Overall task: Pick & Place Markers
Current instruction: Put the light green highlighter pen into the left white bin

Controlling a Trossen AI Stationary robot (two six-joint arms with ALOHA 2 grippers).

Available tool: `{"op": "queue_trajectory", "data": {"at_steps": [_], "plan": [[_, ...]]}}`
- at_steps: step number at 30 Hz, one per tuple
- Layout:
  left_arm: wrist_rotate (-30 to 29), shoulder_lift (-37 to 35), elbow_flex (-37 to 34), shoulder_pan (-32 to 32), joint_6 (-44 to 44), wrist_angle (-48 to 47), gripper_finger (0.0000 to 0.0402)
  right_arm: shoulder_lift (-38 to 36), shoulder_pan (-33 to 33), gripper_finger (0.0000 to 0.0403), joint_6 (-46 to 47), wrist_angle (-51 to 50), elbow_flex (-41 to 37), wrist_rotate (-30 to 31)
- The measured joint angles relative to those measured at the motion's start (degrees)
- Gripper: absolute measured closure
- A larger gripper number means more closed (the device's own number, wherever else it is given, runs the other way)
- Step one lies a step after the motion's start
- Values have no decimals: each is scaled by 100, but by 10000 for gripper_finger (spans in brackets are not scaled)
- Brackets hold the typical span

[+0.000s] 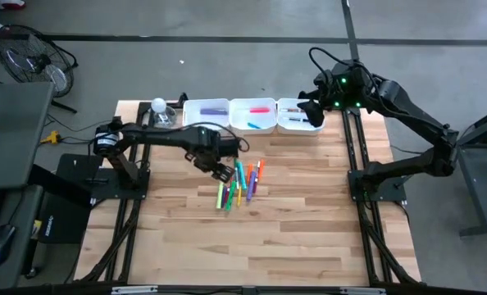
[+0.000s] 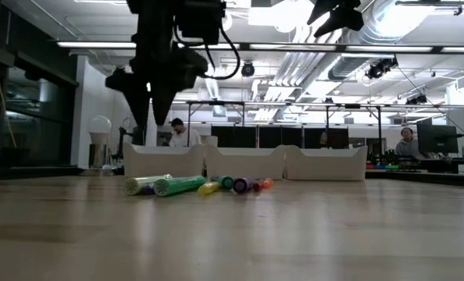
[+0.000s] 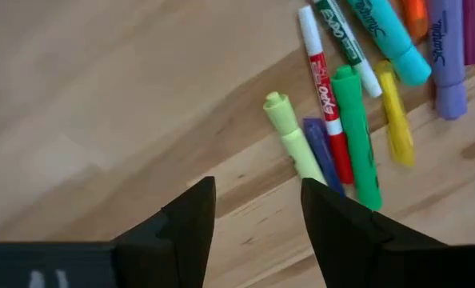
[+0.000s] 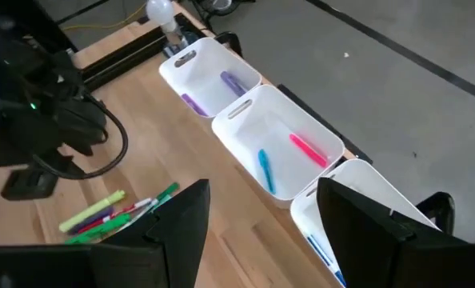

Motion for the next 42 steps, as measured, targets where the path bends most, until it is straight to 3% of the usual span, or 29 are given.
{"op": "queue_trajectory", "data": {"at_steps": [10,19,30,37,42], "plan": [[133,2,-938,-492,-1327,1258,220,0,401,181,-9,-4,-2,270],[111,6,-1341,-830,-1995,2001,220,0,595,181,-11,-3,-1,304],[140,645,-1341,-895,-2106,2273,220,0,613,181,-99,-121,-2,304],[66,645,-1339,-893,-2028,2237,220,0,613,181,-122,-272,-2,389],[22,647,-1339,-893,-1329,1976,220,0,645,181,-160,-366,-2,392]]}}
